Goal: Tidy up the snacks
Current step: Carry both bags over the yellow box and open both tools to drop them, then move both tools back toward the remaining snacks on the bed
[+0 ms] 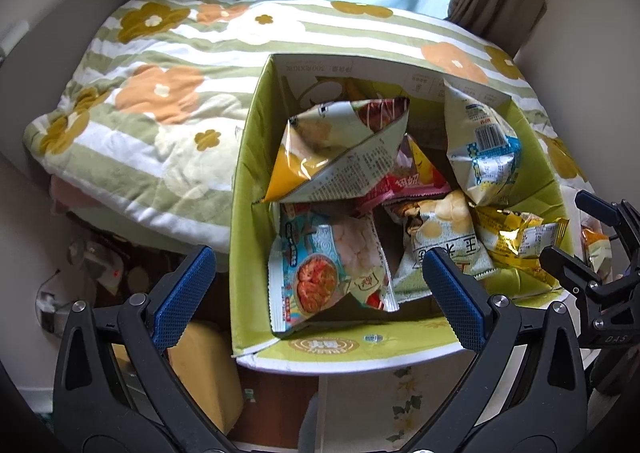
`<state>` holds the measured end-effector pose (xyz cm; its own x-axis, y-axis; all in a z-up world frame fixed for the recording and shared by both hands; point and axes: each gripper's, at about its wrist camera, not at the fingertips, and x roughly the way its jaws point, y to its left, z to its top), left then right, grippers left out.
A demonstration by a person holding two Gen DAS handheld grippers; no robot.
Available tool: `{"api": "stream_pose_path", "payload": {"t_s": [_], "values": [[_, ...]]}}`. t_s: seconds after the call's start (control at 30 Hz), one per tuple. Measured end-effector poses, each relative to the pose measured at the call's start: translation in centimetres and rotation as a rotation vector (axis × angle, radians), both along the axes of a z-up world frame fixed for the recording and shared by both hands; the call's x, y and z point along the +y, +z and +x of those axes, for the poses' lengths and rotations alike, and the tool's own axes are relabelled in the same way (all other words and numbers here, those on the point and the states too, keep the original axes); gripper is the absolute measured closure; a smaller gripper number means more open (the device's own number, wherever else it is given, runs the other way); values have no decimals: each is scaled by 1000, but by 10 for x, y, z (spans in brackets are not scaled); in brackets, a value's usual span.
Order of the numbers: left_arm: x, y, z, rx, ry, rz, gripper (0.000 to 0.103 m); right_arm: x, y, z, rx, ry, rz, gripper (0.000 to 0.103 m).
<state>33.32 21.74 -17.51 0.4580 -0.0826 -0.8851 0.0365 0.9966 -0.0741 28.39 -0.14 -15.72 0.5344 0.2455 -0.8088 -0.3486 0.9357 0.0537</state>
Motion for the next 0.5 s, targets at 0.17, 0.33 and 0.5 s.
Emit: {"api": "stream_pose_path", "payload": {"t_s": [0.17, 0.33, 0.5], "values": [[1, 3, -9, -7, 14, 2, 1, 2, 5, -3, 9, 17, 11, 1], [6, 12, -18, -22, 26, -14, 1, 3, 11, -9, 8, 15, 33, 1], [5, 23, -27, -53, 10, -17, 1, 0, 21, -18, -17, -17, 62, 1]]}}
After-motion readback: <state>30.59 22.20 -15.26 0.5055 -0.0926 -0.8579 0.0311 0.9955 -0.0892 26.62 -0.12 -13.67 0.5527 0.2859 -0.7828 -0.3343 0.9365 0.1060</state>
